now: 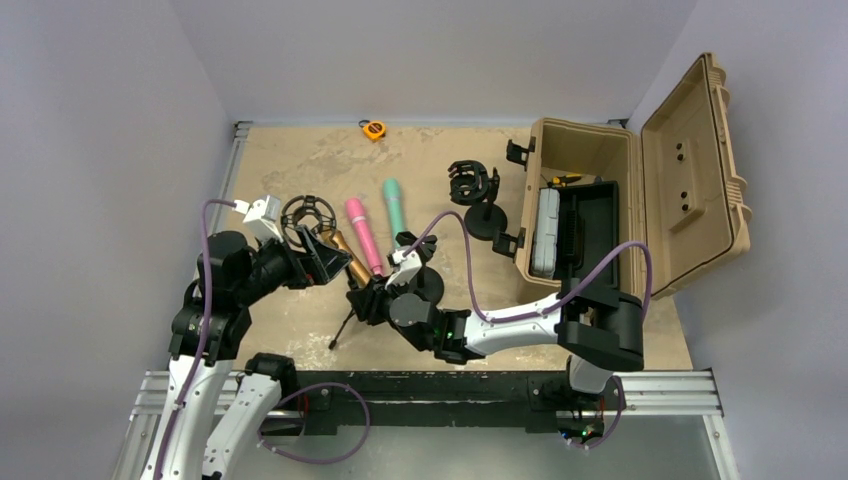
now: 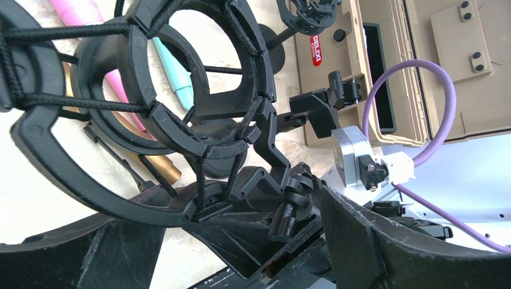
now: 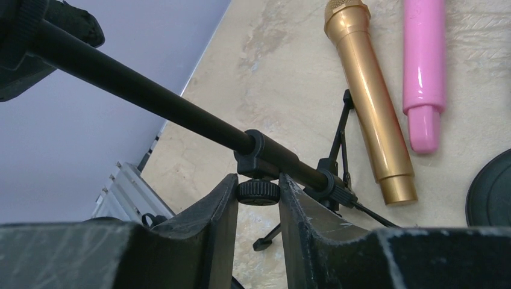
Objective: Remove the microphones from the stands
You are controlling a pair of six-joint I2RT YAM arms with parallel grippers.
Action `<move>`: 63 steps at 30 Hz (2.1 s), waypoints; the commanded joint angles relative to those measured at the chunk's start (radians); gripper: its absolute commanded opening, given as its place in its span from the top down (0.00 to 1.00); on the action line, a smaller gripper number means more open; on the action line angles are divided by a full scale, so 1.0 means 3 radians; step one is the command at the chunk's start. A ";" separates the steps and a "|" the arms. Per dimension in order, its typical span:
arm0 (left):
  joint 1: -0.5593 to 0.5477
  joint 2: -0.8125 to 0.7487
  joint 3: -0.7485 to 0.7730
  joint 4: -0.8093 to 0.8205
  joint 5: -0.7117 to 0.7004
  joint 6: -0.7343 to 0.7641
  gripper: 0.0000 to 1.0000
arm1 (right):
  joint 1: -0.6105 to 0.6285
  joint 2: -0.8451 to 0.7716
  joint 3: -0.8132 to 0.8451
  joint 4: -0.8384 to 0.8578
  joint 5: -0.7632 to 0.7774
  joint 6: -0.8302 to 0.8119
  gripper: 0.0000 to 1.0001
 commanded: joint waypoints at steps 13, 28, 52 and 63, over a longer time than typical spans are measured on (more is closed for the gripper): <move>0.0025 0.0117 0.0142 0.0166 0.0033 0.0140 0.37 | 0.0159 0.0304 0.0513 -0.0643 0.0879 -0.0365 1.00; 0.0025 0.0088 0.0129 0.0102 0.0009 0.0155 0.44 | 0.0542 0.1626 0.1617 -0.2871 0.2363 0.0532 1.00; 0.0025 0.0039 0.0054 0.0101 0.0039 0.0069 0.39 | -0.0057 -0.0540 -0.0416 0.0836 -0.0727 0.0195 0.34; 0.0025 -0.0041 -0.0023 0.0157 0.0013 -0.0080 0.40 | -0.0124 -0.0219 -0.0195 0.0510 -0.0768 0.0382 0.37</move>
